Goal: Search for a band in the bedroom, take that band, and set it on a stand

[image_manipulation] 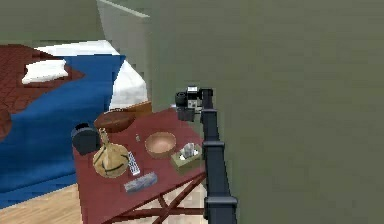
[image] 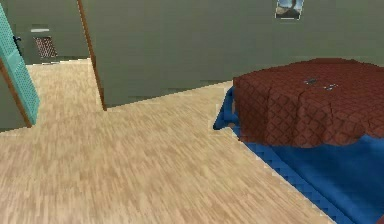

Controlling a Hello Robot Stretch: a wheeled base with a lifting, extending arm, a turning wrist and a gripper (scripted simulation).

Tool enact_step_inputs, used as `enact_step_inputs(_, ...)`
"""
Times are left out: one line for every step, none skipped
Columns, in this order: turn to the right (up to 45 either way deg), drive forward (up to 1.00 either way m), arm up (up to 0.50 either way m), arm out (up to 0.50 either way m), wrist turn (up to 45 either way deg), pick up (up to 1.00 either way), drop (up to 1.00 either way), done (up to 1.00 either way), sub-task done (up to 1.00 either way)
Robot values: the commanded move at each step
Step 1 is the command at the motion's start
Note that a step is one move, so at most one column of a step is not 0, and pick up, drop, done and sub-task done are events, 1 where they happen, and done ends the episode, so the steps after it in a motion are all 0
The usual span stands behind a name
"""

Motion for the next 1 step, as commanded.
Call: enact_step_inputs(0.0,0.00,0.00,0.00,-45.0,0.00,0.00,0.00,0.00)
